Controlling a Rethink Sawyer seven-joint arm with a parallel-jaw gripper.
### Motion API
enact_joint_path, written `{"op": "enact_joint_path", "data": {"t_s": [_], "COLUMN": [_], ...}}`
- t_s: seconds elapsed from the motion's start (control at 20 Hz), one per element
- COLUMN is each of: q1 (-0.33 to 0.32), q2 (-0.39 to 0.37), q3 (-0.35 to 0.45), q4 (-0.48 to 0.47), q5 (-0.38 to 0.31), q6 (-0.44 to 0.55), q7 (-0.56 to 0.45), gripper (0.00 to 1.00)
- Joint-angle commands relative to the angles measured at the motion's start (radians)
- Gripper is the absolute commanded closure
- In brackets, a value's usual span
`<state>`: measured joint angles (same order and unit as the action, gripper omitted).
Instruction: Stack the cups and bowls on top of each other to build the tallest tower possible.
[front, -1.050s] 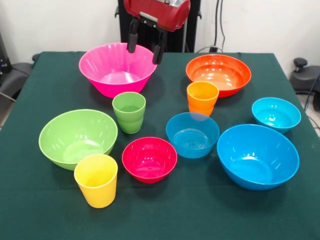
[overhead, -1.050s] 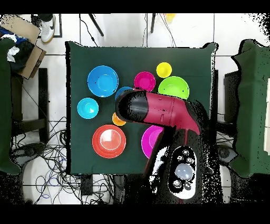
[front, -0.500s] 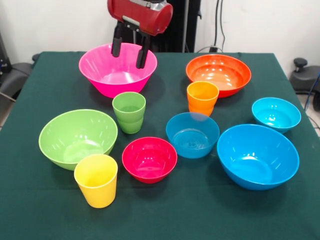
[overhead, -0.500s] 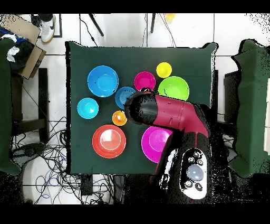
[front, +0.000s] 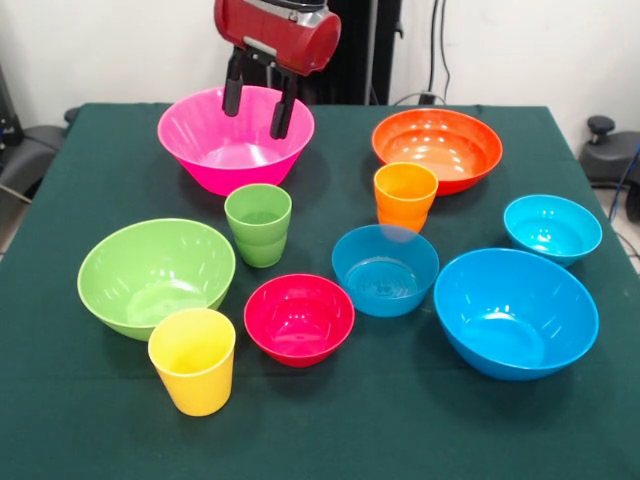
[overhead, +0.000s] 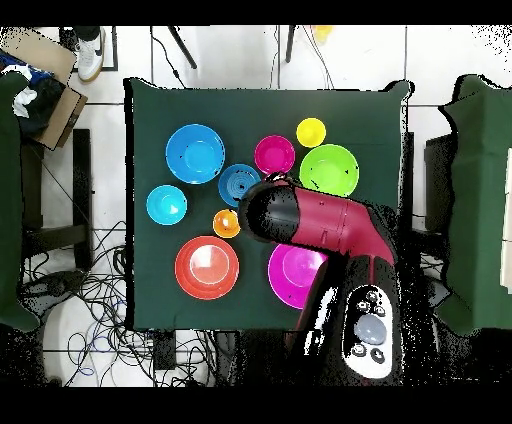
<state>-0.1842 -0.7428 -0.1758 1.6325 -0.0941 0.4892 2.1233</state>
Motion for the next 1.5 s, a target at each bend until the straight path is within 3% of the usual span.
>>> {"op": "enact_joint_path", "data": {"t_s": [0.05, 0.25, 0.65, 0.9, 1.1, 1.25, 1.5], "q1": [-0.001, -0.003, 0.049, 0.081, 0.091, 0.074, -0.021], "q2": [0.048, 0.06, 0.058, 0.052, 0.061, 0.05, 0.039], "q3": [0.095, 0.096, 0.015, -0.028, -0.046, -0.03, 0.127], "q4": [0.054, 0.06, 0.055, 0.064, 0.064, 0.028, -0.077], "q5": [-0.088, -0.057, -0.001, 0.073, 0.099, 0.062, -0.073], "q6": [-0.032, -0.028, 0.003, 0.024, 0.009, 0.087, 0.228], "q7": [-0.038, -0.003, 0.131, 0.231, 0.223, 0.088, -0.319], "gripper": [0.0, 0.0, 0.0, 0.0, 0.0, 0.0, 0.0]}}
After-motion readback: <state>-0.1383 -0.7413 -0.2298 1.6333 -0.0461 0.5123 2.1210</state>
